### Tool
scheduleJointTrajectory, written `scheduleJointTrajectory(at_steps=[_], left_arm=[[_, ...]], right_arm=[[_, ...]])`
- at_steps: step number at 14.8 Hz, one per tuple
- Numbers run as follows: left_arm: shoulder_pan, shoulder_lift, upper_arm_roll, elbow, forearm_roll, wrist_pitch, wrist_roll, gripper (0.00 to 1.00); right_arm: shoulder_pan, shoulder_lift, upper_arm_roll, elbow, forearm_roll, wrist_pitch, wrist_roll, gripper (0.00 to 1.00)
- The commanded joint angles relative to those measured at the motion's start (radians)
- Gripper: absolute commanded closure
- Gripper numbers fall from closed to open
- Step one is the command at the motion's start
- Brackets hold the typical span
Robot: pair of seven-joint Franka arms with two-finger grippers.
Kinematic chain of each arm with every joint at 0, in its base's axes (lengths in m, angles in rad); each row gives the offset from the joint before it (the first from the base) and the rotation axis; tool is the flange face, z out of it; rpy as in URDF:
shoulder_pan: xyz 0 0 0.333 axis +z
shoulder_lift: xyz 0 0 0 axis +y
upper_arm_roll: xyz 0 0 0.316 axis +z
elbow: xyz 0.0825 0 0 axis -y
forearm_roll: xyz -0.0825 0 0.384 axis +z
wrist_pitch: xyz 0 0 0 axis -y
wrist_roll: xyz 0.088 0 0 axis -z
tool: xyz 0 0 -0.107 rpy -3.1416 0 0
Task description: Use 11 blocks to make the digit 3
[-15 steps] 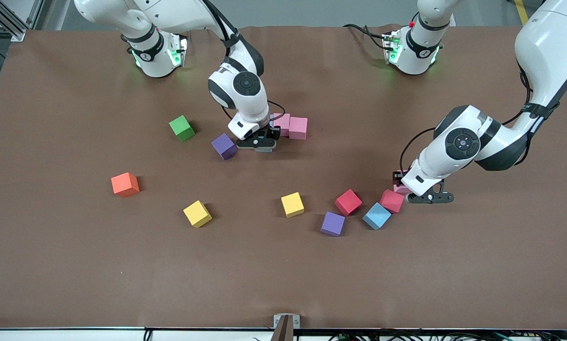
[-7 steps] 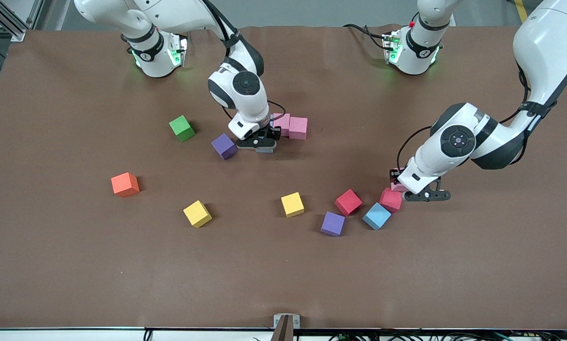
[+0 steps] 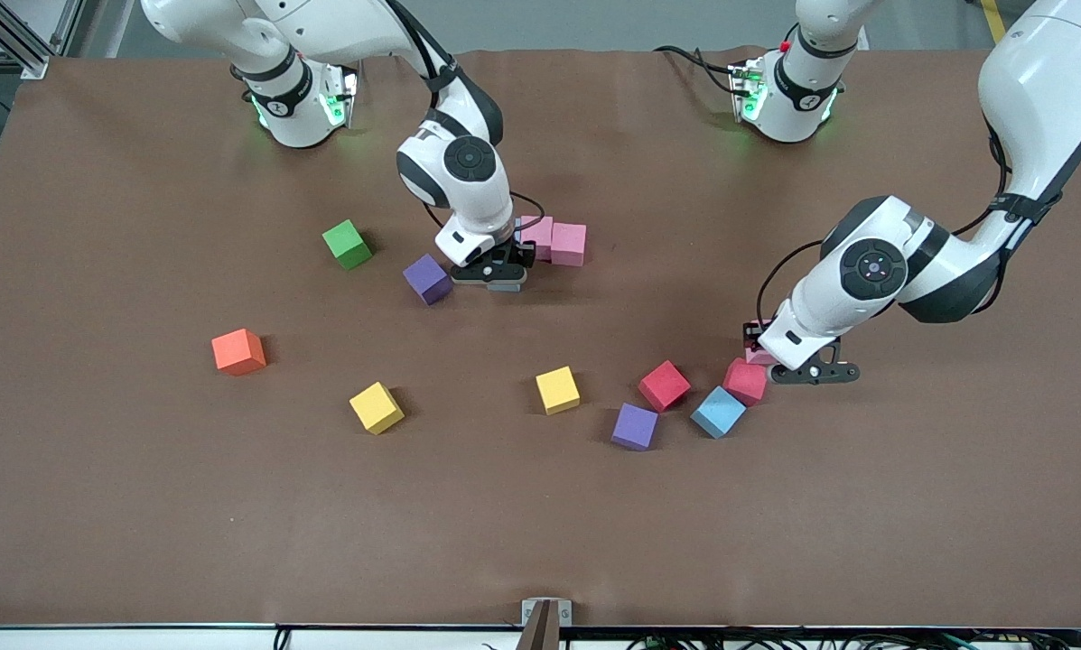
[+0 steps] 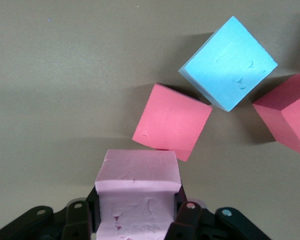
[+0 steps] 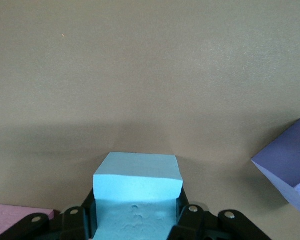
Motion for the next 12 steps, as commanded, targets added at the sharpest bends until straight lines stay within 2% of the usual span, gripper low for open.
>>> scheduleJointTrajectory(at_steps=[1, 12], left_arm=[[0.0, -0.016, -0.004, 0.009, -0.021, -0.019, 0.005, 0.51], [0.002, -0.022, -0.005, 0.012, -0.021, -0.019, 0.001, 0.51]], right_arm=[[0.014, -0.009, -0.013, -0.02, -0.039, 0.015, 0.028, 0.99], [0.014, -0.009, -0.012, -0.019, -0.04, 0.007, 0.045, 0.99]])
